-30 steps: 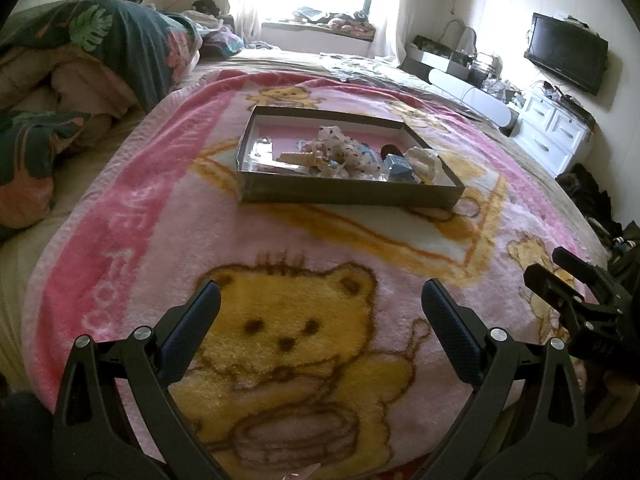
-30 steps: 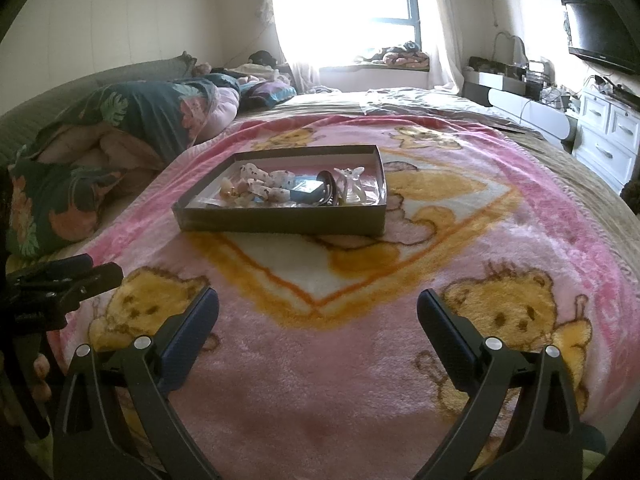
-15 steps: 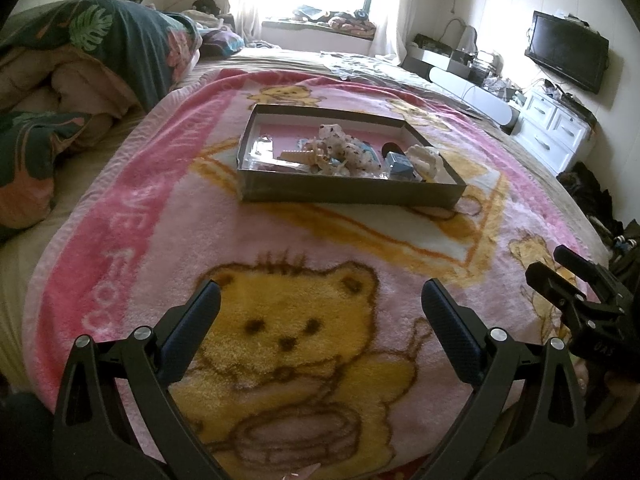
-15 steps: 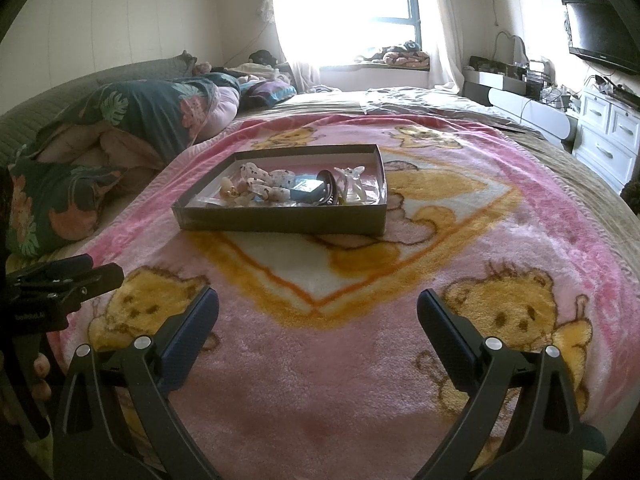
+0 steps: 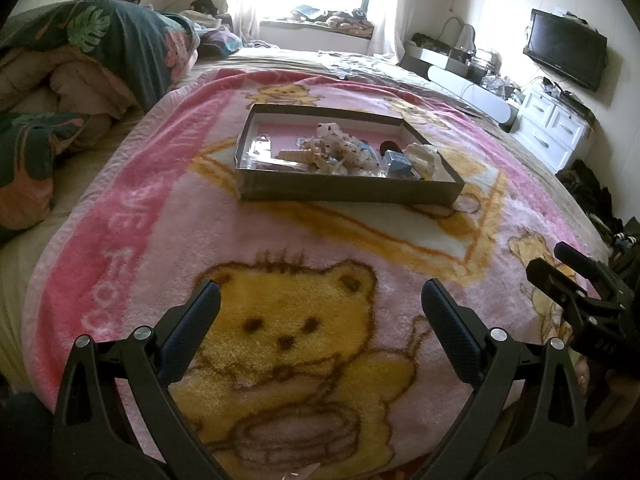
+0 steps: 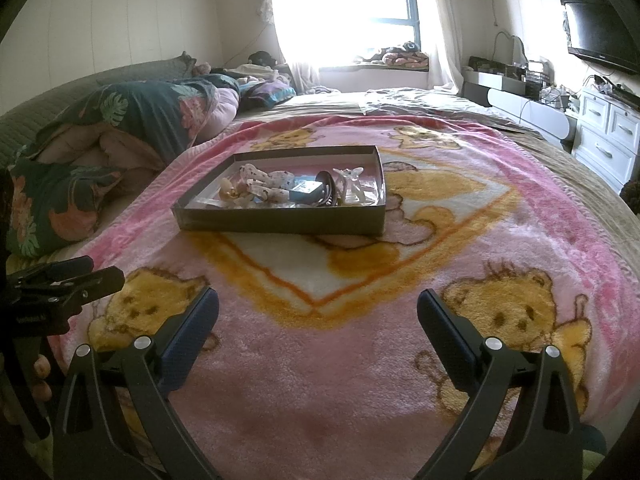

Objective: Organize jewelry

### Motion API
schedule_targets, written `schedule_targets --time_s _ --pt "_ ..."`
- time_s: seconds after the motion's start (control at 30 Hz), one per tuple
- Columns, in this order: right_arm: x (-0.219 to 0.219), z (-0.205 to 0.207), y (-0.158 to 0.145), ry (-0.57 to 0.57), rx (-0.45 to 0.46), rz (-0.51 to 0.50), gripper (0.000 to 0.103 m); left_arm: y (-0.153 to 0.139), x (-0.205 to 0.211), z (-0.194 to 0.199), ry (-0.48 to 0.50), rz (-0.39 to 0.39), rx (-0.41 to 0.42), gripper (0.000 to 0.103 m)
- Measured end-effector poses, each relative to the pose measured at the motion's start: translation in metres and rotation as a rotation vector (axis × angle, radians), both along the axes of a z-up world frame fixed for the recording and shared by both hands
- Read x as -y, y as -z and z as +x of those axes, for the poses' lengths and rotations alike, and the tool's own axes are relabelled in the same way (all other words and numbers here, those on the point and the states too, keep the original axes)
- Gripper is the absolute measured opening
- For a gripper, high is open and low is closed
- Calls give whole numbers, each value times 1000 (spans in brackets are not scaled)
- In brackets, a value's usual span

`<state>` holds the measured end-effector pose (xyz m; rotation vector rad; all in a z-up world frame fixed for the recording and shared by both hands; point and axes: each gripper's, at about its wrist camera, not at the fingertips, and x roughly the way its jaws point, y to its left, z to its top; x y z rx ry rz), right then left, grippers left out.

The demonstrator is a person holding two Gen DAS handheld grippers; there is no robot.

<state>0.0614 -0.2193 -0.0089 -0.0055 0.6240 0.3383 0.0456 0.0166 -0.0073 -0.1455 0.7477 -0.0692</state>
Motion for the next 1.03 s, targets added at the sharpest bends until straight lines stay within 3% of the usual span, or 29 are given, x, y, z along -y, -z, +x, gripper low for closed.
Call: schedule_targets --time_s 0.5,0.73,0.9,1.0,1.03 --pt "-1 0 2 -3 2 -13 99 7 8 3 8 -6 -25 94" --pt "11 11 -1 26 -15 17 99 11 -9 13 -35 -81 -56 94" --pt "46 56 -6 146 -38 5 99 17 -60 47 -210 -11 -114 94" --pt "100 116 -1 286 -102 17 99 24 -111 77 -345 -7 -151 94" --pt "115 135 4 322 -134 12 99 27 -132 93 -402 30 -160 94"
